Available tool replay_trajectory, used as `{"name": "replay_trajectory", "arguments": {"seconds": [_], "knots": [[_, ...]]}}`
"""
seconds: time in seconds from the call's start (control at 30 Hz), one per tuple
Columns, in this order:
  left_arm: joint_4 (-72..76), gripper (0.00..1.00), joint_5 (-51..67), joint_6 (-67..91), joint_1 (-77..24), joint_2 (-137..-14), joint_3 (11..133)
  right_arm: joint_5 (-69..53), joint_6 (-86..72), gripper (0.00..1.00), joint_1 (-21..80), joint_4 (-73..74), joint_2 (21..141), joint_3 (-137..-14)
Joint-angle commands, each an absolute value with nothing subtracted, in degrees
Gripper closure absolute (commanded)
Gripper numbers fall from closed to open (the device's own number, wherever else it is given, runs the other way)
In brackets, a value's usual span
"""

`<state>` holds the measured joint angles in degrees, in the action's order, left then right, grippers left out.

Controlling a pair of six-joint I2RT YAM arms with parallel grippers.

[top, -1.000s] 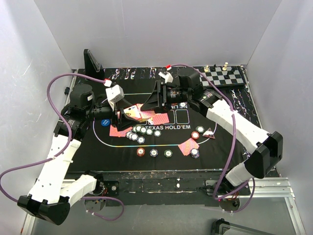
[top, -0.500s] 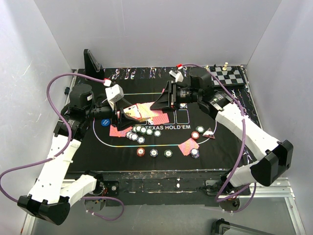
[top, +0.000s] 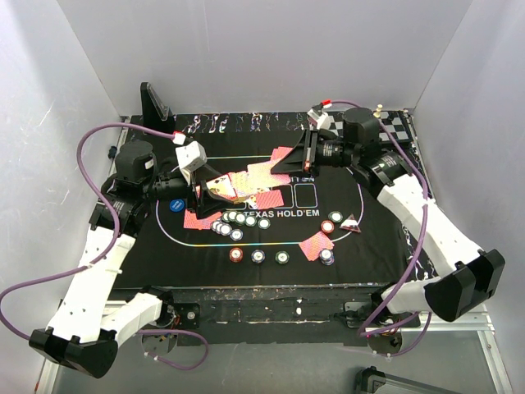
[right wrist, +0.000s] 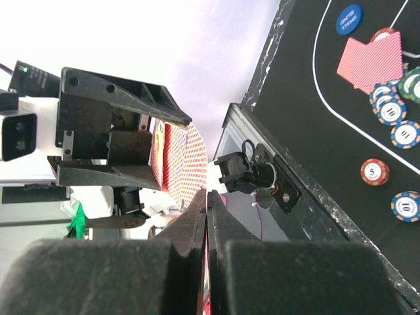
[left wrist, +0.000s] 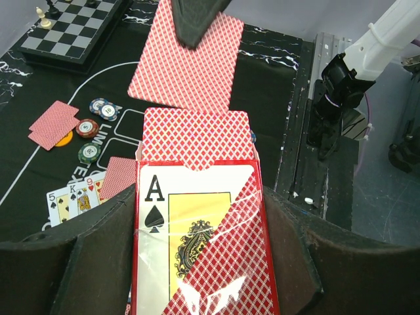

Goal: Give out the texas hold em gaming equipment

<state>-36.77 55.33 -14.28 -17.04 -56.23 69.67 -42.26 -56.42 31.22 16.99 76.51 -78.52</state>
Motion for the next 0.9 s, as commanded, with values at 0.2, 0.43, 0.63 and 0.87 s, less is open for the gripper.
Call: {"name": "replay_trajectory", "arguments": {"seconds": [0.2,0.43,0.63,0.87], "knots": [[-34.80,1.00,56.60,-13.62,-16.87,-53.88,70.05,-43.34,-53.01,0.99,22.33,16.69,77.25,-77.61],[-34.89,1.00,57.04,-13.36,-16.96,-53.09,68.91,-38.25,-48.08,0.99,22.32,14.32,92.17,-74.79],[-35.42,1.00,57.04,-13.45,-16.88,-52.56,68.82,-33.06,-46.32,0.99,24.52,12.31,105.89,-77.69],[-35.68,1.00,57.13,-13.62,-16.87,-52.73,68.91,-21.28,-46.14,0.99,28.03,9.58,111.35,-78.84]]}}
